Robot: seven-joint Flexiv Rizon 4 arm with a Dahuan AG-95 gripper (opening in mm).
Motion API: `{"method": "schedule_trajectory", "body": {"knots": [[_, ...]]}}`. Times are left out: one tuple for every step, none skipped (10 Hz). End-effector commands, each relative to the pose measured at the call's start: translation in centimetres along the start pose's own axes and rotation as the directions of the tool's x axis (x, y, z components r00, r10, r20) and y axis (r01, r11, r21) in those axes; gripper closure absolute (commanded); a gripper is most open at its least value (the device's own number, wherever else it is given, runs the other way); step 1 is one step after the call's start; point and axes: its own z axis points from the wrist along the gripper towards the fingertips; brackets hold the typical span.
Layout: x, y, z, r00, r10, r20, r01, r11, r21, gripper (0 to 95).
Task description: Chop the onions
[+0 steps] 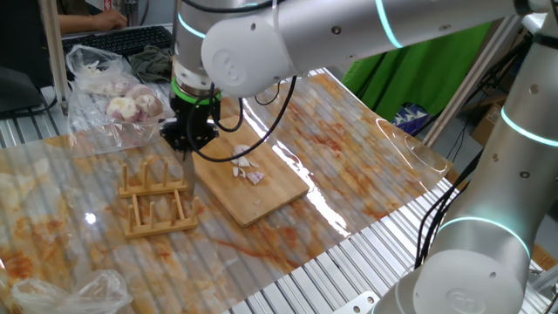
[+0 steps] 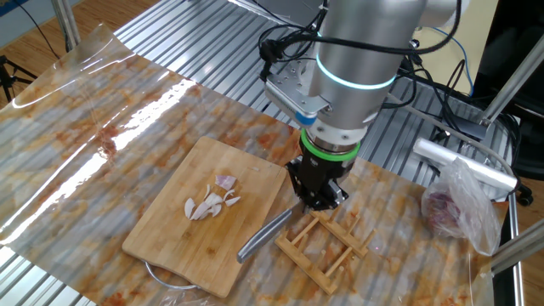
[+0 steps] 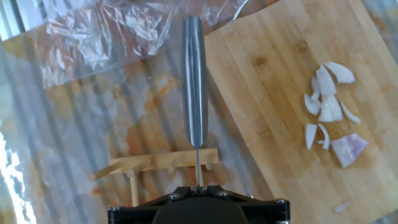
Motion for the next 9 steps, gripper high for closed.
{"method": "schedule_trajectory", "body": {"knots": [[-0.2,0.3,1.0,1.0,0.002,0.02,-0.002,1.0,-0.006,95.0],[-0.2,0.4,1.5,1.0,0.008,0.027,-0.007,1.0,-0.01,95.0],[-0.2,0.5,2.1,0.999,0.008,0.034,-0.008,1.0,-0.014,95.0],[-0.2,0.6,2.7,0.999,0.006,0.034,-0.005,1.0,-0.013,95.0],[-0.2,0.6,3.1,0.999,0.004,0.034,-0.004,1.0,-0.013,95.0],[-0.3,0.6,3.6,0.999,0.003,0.034,-0.002,1.0,-0.014,95.0],[-0.2,0.7,4.2,0.999,0.0,0.035,0.0,1.0,-0.017,95.0],[-0.2,0.7,4.5,0.999,-0.003,0.036,0.003,1.0,-0.016,95.0],[-0.2,0.7,4.9,0.999,-0.006,0.036,0.007,1.0,-0.016,95.0]]}}
